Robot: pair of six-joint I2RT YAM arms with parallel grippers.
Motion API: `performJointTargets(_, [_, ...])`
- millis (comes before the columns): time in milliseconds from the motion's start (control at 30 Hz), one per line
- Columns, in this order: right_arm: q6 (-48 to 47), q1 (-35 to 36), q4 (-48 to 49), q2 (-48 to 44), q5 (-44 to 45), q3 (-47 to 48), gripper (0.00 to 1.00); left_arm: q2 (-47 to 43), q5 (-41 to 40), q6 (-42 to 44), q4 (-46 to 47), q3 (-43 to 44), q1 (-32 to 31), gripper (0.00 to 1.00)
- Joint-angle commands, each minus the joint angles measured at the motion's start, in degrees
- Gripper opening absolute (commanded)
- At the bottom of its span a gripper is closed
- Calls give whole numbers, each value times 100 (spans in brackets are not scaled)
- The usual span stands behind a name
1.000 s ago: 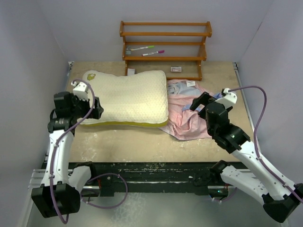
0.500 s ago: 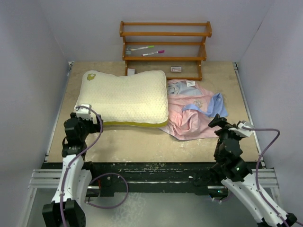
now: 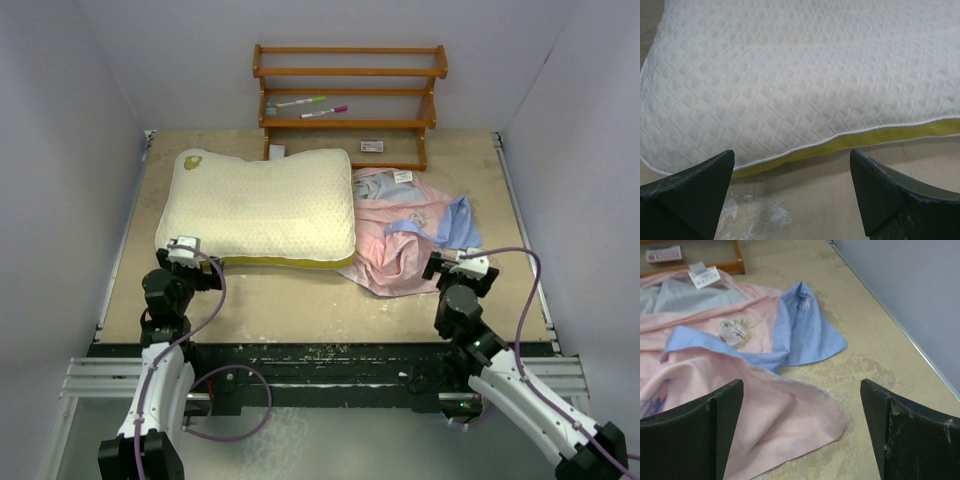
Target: Remove the pillowcase from the pillow
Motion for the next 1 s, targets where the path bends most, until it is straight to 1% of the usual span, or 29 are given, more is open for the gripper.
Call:
performJointTargets(0, [-178,-109,1305,685,-98,-55,100,-217,46,59,464,-181,-42,99])
performJointTargets(100, [-212,-190,1358,698,-180,-69,100,-155,29,64,451,-139,-43,99])
performJointTargets(200, [-213,-209,1354,700,-186,-66,100,-500,57,58,306,-214,-43,99])
performJointTargets(367, [-197,-213,1307,571,-153,-96,100,-285,28,55,381,-156,-43,99])
performJointTargets(467, [-101,-236,1217,340,-44,-150,100,-456,40,55,318,-189,-43,99])
performJointTargets(567, [-114,-276,991,-116,-100,-223,100,-396,38,57,336,-180,-43,99])
performJointTargets(633, [-121,-277,950,-215,-116,-238,100,-354,34,57,353,-166,-43,99])
performJointTargets(833, [-97,-363,1191,335,-278,-156,100,-375,34,59,345,-176,-43,99])
performJointTargets(967, [-111,-436,1127,161,-381,-184,100,-345,33,60,362,-173,-43,99])
